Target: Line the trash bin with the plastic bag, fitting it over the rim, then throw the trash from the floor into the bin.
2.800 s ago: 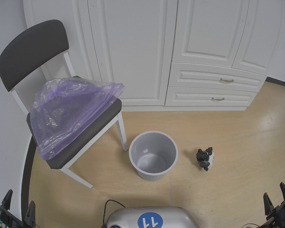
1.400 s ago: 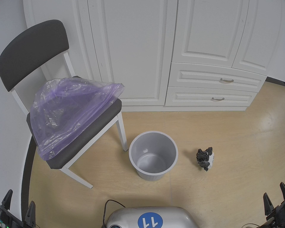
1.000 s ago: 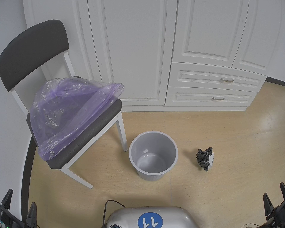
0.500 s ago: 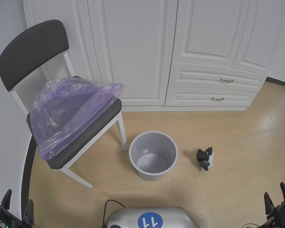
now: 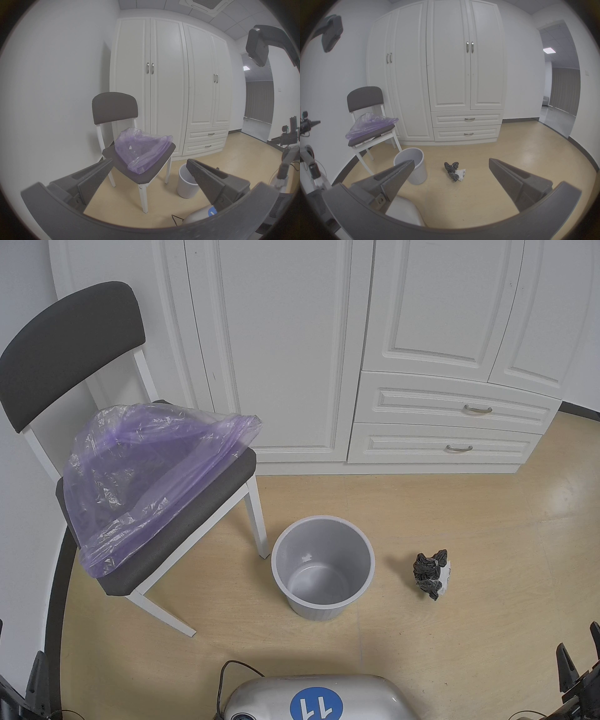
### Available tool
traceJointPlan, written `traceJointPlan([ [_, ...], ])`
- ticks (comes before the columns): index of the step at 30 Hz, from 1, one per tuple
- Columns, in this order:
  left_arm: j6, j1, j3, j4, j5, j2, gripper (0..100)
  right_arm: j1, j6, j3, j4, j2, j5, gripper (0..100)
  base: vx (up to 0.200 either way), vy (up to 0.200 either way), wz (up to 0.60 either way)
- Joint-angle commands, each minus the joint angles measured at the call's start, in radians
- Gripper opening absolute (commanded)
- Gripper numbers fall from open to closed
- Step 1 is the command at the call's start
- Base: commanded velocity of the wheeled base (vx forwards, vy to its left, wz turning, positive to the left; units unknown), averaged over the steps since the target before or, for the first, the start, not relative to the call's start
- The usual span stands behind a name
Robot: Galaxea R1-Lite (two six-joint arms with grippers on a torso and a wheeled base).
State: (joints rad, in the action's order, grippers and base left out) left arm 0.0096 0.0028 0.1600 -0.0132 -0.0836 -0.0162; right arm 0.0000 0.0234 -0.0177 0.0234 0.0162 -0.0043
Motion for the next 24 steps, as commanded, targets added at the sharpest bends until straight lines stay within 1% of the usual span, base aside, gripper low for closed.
traceJointPlan([
  [1,0.003,0.002,0.001,0.006,-0.01,0.015,100,0.002,0.007,0.018,0.003,-0.016,-0.011,100,0.0,0.0,0.0],
  [4,0.004,0.002,-0.008,0.006,-0.01,0.016,100,0.0,-0.008,0.018,-0.002,-0.016,-0.016,100,0.0,0.0,0.0],
  [6,0.004,0.002,-0.007,-0.004,-0.008,0.015,100,0.0,-0.025,0.018,-0.013,-0.016,-0.006,100,0.0,0.0,0.0],
  [16,0.004,0.002,0.006,-0.01,-0.004,0.015,100,-0.002,-0.022,0.018,-0.017,-0.016,-0.011,100,0.0,0.0,0.0],
  [19,0.004,0.002,0.027,-0.008,-0.008,0.013,100,0.0,-0.013,0.018,-0.014,-0.016,-0.008,100,0.0,0.0,0.0],
  [21,0.004,-0.006,0.079,-0.008,-0.01,-0.005,100,0.0,0.001,0.018,-0.014,-0.016,-0.011,100,0.0,0.0,0.0],
  [23,0.004,-0.02,0.135,-0.004,-0.01,-0.048,100,-0.002,-0.007,0.018,-0.013,-0.016,-0.016,100,0.0,0.0,0.0],
  [24,0.006,-0.032,0.161,-0.004,-0.008,-0.08,100,-0.002,-0.025,0.018,-0.005,-0.016,-0.013,100,0.0,0.0,0.0],
])
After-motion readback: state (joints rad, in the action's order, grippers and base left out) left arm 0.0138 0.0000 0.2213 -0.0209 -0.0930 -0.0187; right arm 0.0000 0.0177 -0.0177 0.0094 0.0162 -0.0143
